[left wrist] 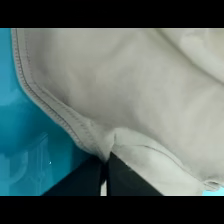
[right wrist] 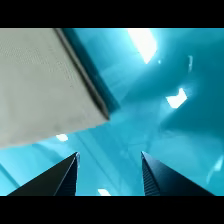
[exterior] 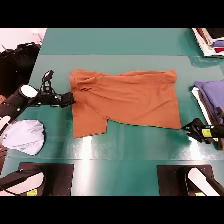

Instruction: Fold the shirts.

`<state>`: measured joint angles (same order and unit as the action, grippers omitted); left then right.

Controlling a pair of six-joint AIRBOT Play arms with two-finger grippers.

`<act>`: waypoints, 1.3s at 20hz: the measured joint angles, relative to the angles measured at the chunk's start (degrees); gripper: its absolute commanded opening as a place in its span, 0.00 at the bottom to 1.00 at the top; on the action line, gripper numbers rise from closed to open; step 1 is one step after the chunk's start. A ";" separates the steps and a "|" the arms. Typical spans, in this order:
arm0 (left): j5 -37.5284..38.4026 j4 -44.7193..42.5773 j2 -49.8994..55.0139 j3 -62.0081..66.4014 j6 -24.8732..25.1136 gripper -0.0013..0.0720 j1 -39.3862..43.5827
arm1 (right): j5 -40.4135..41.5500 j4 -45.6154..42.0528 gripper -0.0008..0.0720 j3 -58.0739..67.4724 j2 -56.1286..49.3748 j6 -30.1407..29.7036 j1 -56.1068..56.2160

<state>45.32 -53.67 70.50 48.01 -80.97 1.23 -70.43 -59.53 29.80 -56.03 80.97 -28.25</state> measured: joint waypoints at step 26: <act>12.11 -9.75 -26.93 41.72 -1.46 0.05 0.07 | 12.44 0.74 0.03 50.93 11.93 -1.60 16.02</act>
<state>57.43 -63.42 43.57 89.73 -82.43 1.30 -58.00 -58.78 80.73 -44.10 79.37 -12.23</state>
